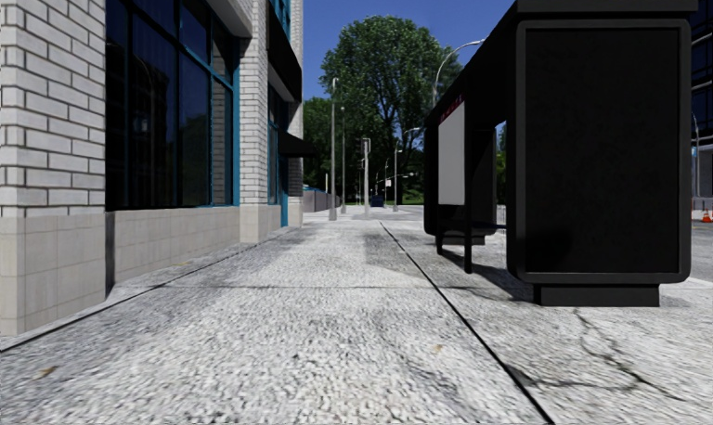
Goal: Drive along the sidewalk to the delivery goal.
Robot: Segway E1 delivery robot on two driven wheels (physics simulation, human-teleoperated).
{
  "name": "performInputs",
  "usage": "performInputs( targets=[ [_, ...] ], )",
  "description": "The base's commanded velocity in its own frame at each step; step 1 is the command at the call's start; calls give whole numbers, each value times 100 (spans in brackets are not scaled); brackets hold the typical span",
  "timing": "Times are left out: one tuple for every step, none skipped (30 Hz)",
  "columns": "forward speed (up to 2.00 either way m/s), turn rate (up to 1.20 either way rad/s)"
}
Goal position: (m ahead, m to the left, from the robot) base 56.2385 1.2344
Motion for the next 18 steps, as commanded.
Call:
performInputs(
  targets=[
    [200,26],
    [200,26],
    [200,26],
    [200,26],
    [200,26],
    [200,26],
    [200,26],
    [200,27],
    [200,27],
    [200,27],
    [200,25],
    [200,14],
    [200,0],
    [200,0],
    [200,0],
    [200,0],
    [200,0],
    [200,0]
  ],
)
